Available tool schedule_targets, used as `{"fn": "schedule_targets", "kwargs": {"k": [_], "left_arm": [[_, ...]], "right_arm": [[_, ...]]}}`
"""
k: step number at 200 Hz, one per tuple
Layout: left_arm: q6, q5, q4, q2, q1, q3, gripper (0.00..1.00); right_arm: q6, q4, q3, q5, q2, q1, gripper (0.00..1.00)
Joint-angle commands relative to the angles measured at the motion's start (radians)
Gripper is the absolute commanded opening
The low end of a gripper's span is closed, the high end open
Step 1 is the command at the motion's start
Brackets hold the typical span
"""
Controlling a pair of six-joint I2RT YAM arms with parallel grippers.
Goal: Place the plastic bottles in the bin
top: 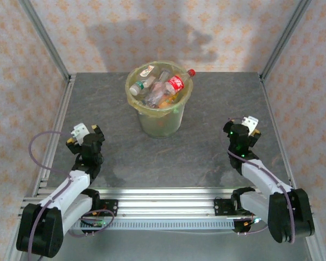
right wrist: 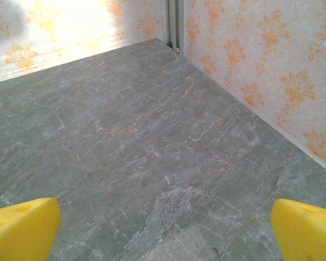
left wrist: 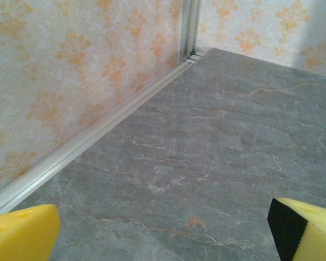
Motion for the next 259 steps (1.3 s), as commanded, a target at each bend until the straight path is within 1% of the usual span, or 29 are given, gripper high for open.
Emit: {"fn": "schedule_targets", "kwargs": {"k": [1, 53, 56, 98, 119, 138, 149, 180, 196, 204, 213, 221, 229, 237, 241, 259], "left_arm": [[0.059, 0.056, 0.16, 0.066, 0.011, -0.01, 1.0], [0.096, 0.096, 0.314, 0.256, 0.012, 0.034, 1.0], [0.098, 0.098, 0.322, 0.265, 0.012, 0.037, 1.0], [0.134, 0.114, 0.375, 0.357, 0.014, 0.062, 1.0], [0.143, 0.131, 0.424, 0.42, 0.021, 0.073, 1.0], [0.157, 0.165, 0.445, 0.483, 0.028, 0.098, 1.0], [0.162, 0.185, 0.414, 0.487, 0.029, 0.115, 1.0], [0.177, 0.233, 0.439, 0.504, 0.034, 0.111, 1.0], [0.181, 0.252, 0.46, 0.549, 0.036, 0.12, 1.0], [0.193, 0.258, 0.471, 0.585, 0.037, 0.138, 1.0], [0.19, 0.275, 0.402, 0.573, 0.038, 0.16, 1.0], [0.193, 0.281, 0.45, 0.584, 0.043, 0.148, 1.0], [0.186, 0.282, 0.406, 0.574, 0.043, 0.16, 1.0], [0.191, 0.281, 0.433, 0.582, 0.044, 0.155, 1.0], [0.189, 0.281, 0.422, 0.579, 0.044, 0.158, 1.0], [0.187, 0.282, 0.413, 0.577, 0.044, 0.161, 1.0]], "right_arm": [[-0.039, 0.147, -0.028, -0.048, 0.034, -0.013, 0.99], [-0.076, 0.316, -0.047, -0.127, 0.141, -0.057, 0.99], [-0.078, 0.318, -0.045, -0.128, 0.165, -0.059, 0.99], [-0.107, 0.428, -0.042, -0.173, 0.284, -0.09, 0.99], [-0.112, 0.47, -0.031, -0.2, 0.336, -0.106, 0.99], [-0.11, 0.462, -0.015, -0.226, 0.366, -0.115, 0.99], [-0.113, 0.48, -0.017, -0.232, 0.383, -0.116, 0.99], [-0.116, 0.535, -0.022, -0.253, 0.439, -0.12, 0.99], [-0.119, 0.577, -0.019, -0.251, 0.486, -0.12, 0.99], [-0.117, 0.545, -0.009, -0.256, 0.478, -0.12, 0.99], [-0.12, 0.521, -0.001, -0.263, 0.476, -0.122, 0.99], [-0.123, 0.53, 0.001, -0.268, 0.482, -0.122, 0.99], [-0.123, 0.499, 0.015, -0.273, 0.479, -0.122, 0.99], [-0.123, 0.464, 0.041, -0.272, 0.487, -0.122, 0.99], [-0.122, 0.441, 0.053, -0.272, 0.489, -0.122, 0.99], [-0.124, 0.448, 0.048, -0.275, 0.489, -0.122, 0.99]]}}
